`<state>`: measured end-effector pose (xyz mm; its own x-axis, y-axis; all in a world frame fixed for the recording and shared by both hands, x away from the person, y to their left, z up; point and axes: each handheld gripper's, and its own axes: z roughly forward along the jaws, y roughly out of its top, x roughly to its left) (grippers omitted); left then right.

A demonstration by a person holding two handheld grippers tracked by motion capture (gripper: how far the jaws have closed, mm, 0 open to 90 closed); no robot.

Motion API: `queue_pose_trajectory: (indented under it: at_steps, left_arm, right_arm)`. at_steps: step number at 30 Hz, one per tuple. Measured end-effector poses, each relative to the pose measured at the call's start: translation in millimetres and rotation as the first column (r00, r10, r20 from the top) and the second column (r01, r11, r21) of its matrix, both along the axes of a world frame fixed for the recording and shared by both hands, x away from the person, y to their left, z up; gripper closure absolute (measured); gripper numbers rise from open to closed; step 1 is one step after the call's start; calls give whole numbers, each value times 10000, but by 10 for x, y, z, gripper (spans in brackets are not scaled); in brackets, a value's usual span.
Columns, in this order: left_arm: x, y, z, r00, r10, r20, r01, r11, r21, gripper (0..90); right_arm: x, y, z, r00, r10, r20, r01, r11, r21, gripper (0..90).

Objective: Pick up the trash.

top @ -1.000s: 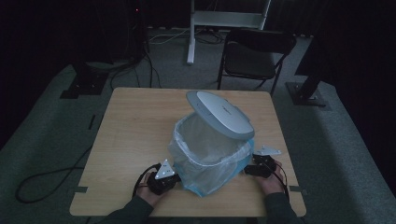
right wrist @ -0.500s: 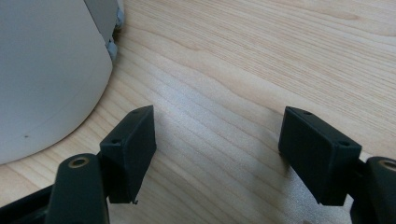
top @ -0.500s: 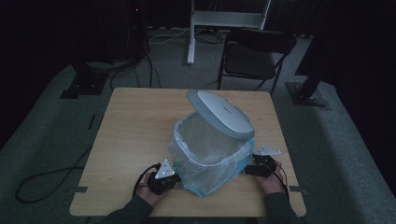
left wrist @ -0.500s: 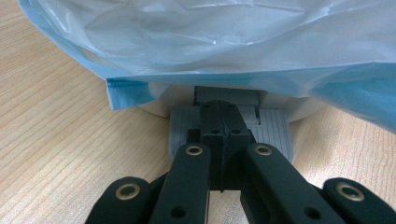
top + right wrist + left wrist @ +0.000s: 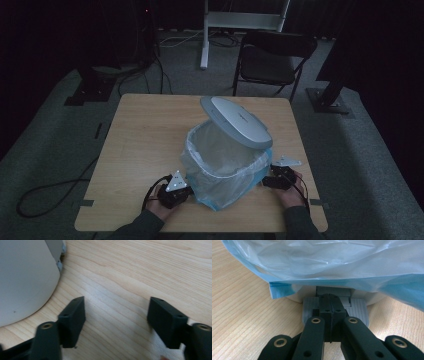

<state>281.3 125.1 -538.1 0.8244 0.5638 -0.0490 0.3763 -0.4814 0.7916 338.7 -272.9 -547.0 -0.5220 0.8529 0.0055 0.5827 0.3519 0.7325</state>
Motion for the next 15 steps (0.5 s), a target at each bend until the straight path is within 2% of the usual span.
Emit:
queue_pose_trajectory:
  at_steps: [2, 5, 15]
  left_arm:
    - [-2, -1, 0, 10000, 7, 23, -7, 10000, 23, 900]
    - [-2, -1, 0, 10000, 4, 24, -4, 10000, 25, 900]
    - [-1, 0, 1, 10000, -8, 15, 7, 10000, 21, 900]
  right_arm:
    - [-2, -11, 21, 9999, -43, -138, 42, 10000, -67, 357]
    - [-5, -34, 63, 9996, -110, -268, 114, 9998, 151, 370]
    - [3, -136, 274, 9991, -433, 7, 433, 9983, 394, 370]
